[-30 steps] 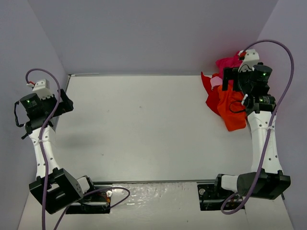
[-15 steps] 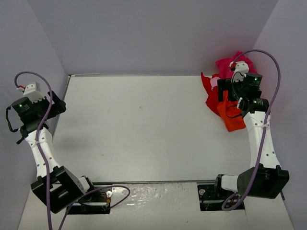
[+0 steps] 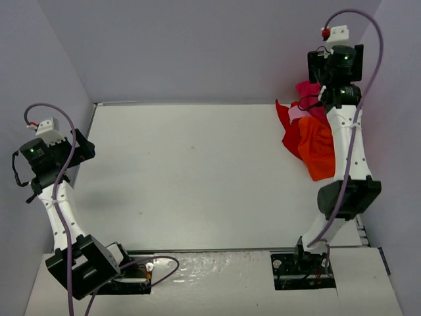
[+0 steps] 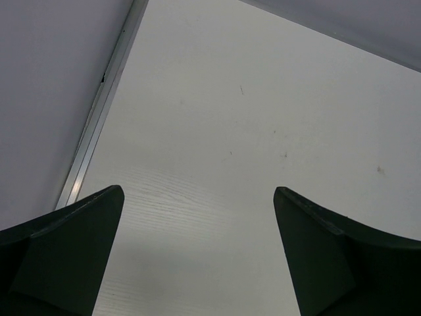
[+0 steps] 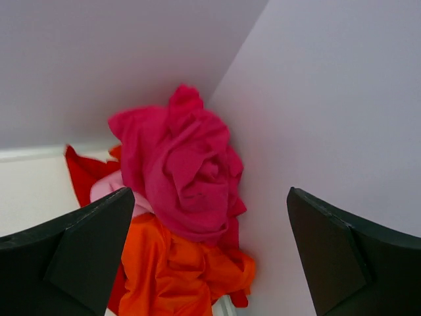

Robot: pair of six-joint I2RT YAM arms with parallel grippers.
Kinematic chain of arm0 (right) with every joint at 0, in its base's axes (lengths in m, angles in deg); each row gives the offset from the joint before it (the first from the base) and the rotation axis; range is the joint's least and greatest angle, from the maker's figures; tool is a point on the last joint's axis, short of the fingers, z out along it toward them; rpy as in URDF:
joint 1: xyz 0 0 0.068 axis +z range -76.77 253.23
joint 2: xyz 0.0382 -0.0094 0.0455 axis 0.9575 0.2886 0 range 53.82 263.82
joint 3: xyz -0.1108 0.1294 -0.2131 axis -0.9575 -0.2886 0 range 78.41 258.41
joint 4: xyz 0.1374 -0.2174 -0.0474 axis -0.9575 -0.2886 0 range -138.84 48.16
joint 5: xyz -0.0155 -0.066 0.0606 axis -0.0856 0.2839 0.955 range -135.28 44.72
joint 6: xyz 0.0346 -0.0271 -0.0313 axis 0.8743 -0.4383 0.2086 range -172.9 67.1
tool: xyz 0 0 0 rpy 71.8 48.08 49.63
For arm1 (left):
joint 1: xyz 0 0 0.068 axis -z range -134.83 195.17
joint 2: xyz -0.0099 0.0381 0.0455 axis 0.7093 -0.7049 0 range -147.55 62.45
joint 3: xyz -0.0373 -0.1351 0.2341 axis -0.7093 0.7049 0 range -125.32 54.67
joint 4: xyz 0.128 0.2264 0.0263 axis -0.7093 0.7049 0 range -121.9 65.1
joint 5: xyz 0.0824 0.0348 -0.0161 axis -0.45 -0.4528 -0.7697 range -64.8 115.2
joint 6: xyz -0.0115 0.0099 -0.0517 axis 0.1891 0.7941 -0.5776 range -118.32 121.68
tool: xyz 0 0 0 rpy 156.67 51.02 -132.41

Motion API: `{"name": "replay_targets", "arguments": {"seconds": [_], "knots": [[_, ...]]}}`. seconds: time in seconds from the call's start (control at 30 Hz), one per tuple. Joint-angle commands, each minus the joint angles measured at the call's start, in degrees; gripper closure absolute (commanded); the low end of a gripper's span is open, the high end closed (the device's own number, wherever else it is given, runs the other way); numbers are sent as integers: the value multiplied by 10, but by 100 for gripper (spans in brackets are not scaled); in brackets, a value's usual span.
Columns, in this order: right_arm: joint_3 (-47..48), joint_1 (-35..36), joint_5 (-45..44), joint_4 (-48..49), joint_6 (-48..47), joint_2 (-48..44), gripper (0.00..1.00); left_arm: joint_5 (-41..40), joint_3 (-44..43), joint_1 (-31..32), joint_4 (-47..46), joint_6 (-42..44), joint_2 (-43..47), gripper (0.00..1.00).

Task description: Fold and stack the t-shirts

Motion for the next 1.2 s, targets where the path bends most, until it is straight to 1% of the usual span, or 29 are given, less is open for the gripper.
{"name": "replay_targets", "arguments": {"seconds": [0.0,0.1,0.17,0.3,0.43,0.47,0.5,0.53,0.57,0.6,0.63,0.67,0.7,0.73,0.77,0.83,0.87,0.97,1.0,1.03,1.07,1.13,1.17], "knots": [[-19,-3,-98,-13,-28,152,1,18,2,-1,-12,32,40,3],[-17,-2,-80,-31,-16,176,1,20,13,0,-6,51,56,3],[-37,-1,-39,-53,-8,169,1,19,24,-1,0,70,68,3],[-97,10,-43,-61,-8,154,3,19,37,-1,-2,78,67,3],[-149,6,-72,-62,-15,149,13,34,35,-1,-7,74,53,3],[-156,4,-72,-63,-16,147,17,37,35,-1,-10,73,51,3],[-162,2,-70,-63,-16,142,22,40,36,-1,-14,71,50,3],[-168,0,-68,-63,-15,137,30,42,38,-1,-17,70,49,3],[-174,-1,-68,-62,-14,134,45,41,39,-1,-18,69,47,3],[-179,-1,-66,-62,-14,131,66,43,39,-1,-19,69,45,3],[-182,-2,-68,-62,-13,130,82,43,39,-1,-19,69,43,3],[-183,-2,-71,-62,-12,130,94,44,40,-1,-20,69,40,3],[-182,-3,-77,-62,-11,133,94,45,40,-1,-21,68,37,3],[-180,-4,-81,-61,-9,137,91,45,40,-1,-23,66,36,3],[-179,-5,-81,-61,-8,139,81,45,40,-1,-24,65,35,3],[-177,-6,-76,-62,-9,140,47,48,43,0,-25,66,35,3],[-176,-7,-75,-62,-9,141,40,48,44,-1,-25,66,36,3],[-169,-8,-76,-62,-8,142,26,48,47,-1,-25,69,39,3],[-166,-8,-79,-63,-6,146,18,48,48,-1,-24,70,39,3],[-164,-8,-83,-63,-7,151,13,49,48,-1,-24,69,38,3],[-163,-9,-86,-63,-7,155,9,50,48,-1,-25,69,37,3],[-160,-10,-80,-63,-9,168,15,55,48,-1,-25,67,35,3],[-159,-11,-77,-63,-11,175,20,57,48,-1,-25,66,35,3]]}}
